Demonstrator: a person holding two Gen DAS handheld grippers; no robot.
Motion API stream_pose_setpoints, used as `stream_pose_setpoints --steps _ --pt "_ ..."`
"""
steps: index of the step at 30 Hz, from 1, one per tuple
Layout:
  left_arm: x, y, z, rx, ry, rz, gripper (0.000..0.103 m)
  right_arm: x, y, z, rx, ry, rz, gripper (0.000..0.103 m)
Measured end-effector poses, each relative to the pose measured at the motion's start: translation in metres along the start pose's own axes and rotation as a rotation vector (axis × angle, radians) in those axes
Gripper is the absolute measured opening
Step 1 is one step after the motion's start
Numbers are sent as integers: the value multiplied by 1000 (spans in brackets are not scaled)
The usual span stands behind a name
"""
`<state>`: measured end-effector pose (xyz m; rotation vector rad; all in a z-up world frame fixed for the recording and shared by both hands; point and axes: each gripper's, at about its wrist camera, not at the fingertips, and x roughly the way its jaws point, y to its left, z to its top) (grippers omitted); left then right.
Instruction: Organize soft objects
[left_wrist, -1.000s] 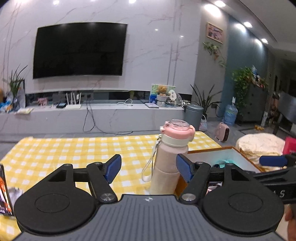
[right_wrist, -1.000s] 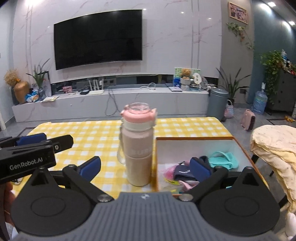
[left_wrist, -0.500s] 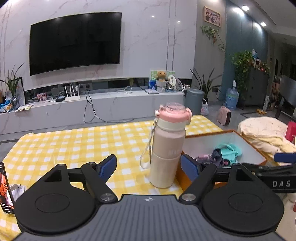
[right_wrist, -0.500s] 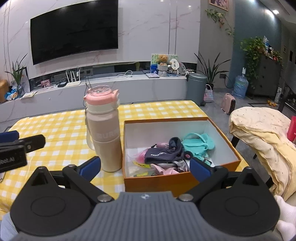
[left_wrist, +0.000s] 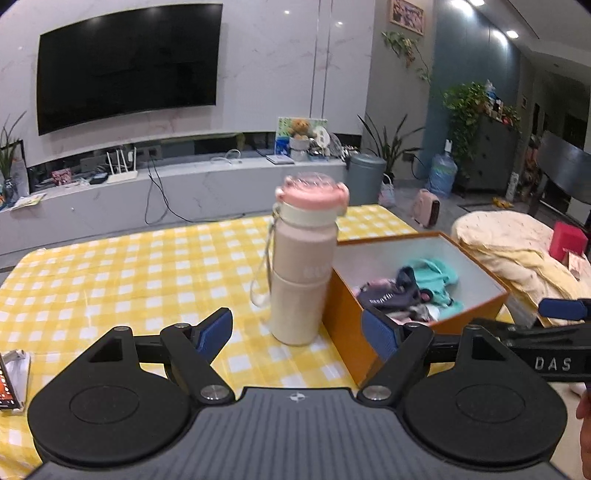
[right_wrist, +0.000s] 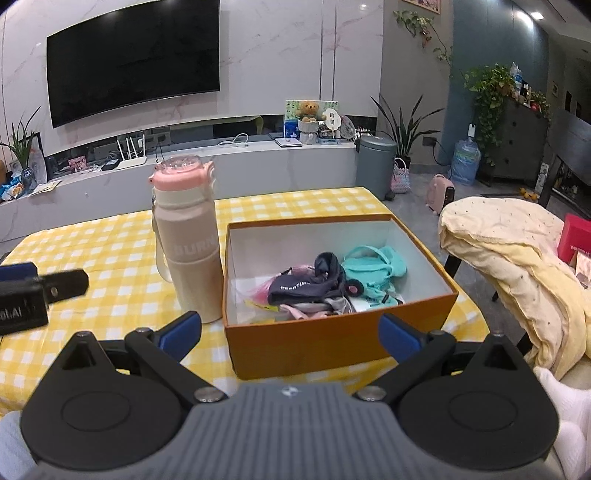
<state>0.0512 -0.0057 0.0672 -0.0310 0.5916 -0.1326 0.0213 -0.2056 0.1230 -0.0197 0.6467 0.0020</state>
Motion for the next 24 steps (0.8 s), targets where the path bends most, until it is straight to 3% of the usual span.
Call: stream_pose_setpoints --steps 7,24 --pt "1 -6 -12 19 47 23 93 2 1 -7 2 33 2 100" --pt "3 -5 -13 21 69 30 93 10 4 -11 -15 61 8 100"
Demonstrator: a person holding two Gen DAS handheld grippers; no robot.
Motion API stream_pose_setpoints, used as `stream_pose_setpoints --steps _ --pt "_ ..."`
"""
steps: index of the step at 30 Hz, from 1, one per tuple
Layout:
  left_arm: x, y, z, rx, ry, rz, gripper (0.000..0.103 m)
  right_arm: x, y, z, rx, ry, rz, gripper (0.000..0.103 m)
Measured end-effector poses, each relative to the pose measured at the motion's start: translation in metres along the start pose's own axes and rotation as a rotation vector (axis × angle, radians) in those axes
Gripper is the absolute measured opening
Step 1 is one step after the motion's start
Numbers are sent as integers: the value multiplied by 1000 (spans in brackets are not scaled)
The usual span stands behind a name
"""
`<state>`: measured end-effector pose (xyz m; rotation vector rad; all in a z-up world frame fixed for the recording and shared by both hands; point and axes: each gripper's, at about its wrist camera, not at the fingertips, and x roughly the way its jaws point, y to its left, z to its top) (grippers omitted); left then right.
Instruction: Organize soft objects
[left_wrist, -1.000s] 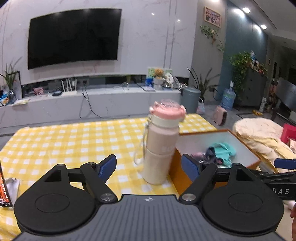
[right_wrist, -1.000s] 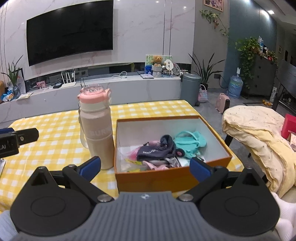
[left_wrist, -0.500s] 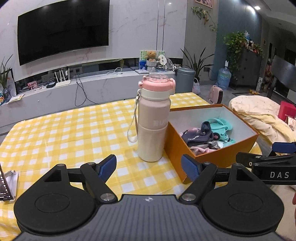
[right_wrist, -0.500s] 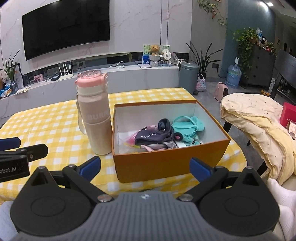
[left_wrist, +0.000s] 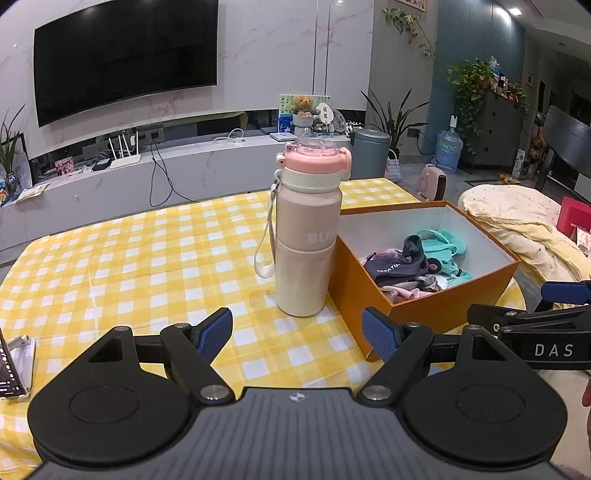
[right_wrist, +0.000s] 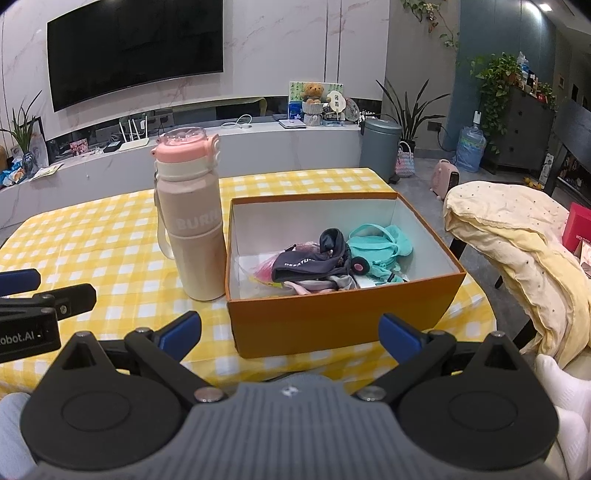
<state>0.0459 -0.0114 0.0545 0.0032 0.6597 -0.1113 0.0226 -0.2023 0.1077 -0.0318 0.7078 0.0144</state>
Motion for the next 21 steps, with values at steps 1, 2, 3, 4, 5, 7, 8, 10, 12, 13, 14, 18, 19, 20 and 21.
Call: stream_pose_setpoints --steps 1,2,3,4,5,7,8,10,12,13,14,18,19,20,21 --pt "0 1 0 -2 1 -1 93 0 0 0 -1 0 0 100" --pt "0 1 -1 -3 2 -1 93 1 0 0 -3 1 0 100" --pt "0 1 -1 -3 4 -1 93 1 1 0 -3 1 0 100" --pt "1 1 -1 -4 6 0 93 1 1 0 -5 2 0 100" --pt "1 1 -1 -5 8 2 93 2 1 0 -6 2 0 100" --pt "2 2 -1 -7 10 4 93 2 2 1 -8 4 1 100" --pt "2 2 -1 -7 10 4 93 2 2 1 -10 4 1 100" --pt "2 2 -1 -7 11 3 93 3 2 1 -10 3 0 100" --pt "3 2 -1 -6 12 1 93 3 2 1 -11 2 -2 100" --pt "3 2 -1 -5 13 -1 93 3 2 1 -11 3 -2 100" --pt "3 2 -1 -4 12 -1 93 3 2 1 -11 3 -3 100" --pt "3 1 -2 -5 14 0 93 3 2 1 -12 3 -4 100" --pt "3 1 -2 -4 13 0 93 4 2 1 -12 3 -3 100" --pt "3 2 -2 -4 13 -1 93 4 2 1 -11 3 -3 100" --pt "3 2 -2 -4 13 -1 93 4 2 1 -11 2 -4 100"
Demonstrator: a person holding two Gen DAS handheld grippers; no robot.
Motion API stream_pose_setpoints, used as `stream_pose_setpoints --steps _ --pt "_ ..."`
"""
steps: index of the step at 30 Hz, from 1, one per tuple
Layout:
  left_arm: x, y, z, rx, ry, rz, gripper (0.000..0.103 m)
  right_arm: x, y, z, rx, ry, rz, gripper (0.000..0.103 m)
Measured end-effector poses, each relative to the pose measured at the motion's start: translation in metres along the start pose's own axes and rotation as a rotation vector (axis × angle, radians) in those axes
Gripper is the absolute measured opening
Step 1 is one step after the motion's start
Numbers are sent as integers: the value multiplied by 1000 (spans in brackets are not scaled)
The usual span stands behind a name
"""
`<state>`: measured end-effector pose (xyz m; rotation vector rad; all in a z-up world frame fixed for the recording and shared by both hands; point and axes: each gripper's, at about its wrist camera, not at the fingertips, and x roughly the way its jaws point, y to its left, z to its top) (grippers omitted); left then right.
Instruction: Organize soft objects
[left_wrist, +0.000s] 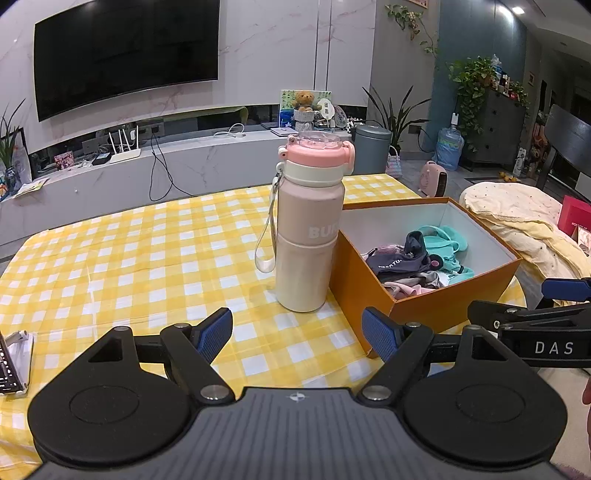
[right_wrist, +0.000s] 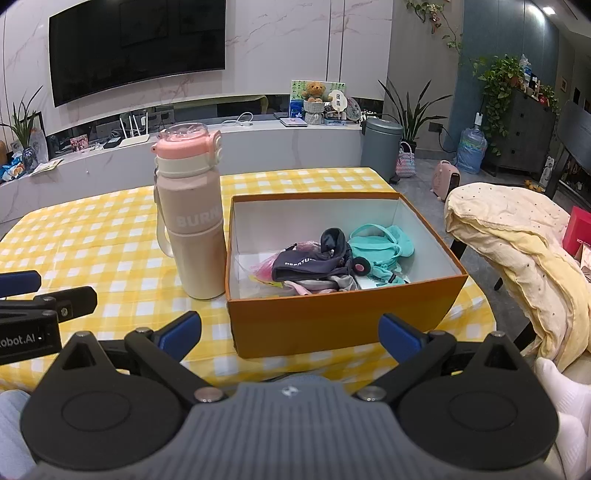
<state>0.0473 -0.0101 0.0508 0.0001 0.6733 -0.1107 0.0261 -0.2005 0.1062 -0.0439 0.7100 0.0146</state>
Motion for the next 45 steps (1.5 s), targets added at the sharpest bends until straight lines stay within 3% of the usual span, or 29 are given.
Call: stream_pose_setpoints --steps 45 --pt "-1 2 0 -1 -3 -2 93 7 1 -2 -10 7 7 100"
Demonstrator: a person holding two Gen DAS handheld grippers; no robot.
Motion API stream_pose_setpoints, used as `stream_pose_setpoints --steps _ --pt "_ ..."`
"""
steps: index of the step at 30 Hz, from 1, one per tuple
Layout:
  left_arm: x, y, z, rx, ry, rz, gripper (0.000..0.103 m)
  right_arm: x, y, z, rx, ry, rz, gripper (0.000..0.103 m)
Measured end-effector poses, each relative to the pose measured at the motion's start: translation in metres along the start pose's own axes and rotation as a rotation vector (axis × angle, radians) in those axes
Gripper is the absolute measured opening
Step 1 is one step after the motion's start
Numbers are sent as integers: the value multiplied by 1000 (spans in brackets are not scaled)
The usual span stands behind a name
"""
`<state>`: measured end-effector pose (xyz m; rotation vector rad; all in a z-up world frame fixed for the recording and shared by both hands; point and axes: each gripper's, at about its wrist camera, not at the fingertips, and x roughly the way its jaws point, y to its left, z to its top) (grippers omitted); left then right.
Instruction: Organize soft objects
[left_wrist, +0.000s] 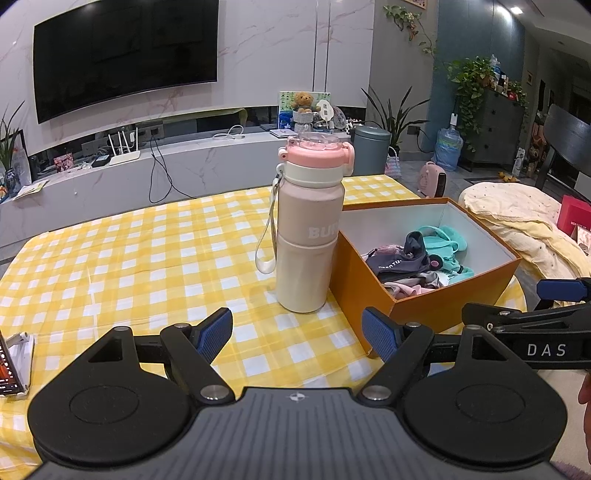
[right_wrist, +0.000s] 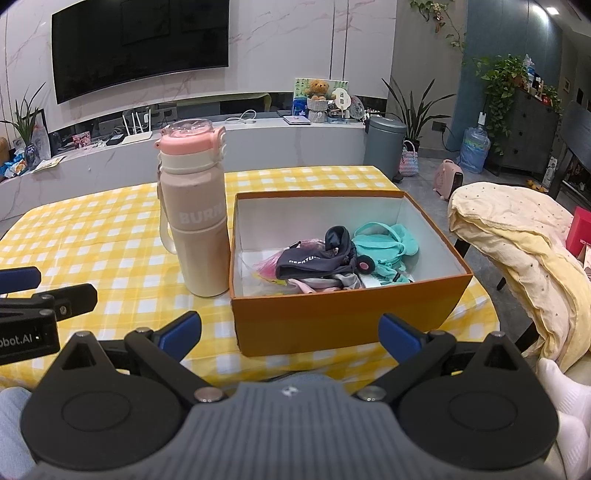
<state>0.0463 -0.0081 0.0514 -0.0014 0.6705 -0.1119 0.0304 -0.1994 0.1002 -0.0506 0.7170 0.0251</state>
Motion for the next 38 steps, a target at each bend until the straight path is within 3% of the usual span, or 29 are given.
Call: stream_pose_setpoints --steps 38 --pt "-1 4 0 9 -5 -23 93 6 -1 0 -10 16 13 100"
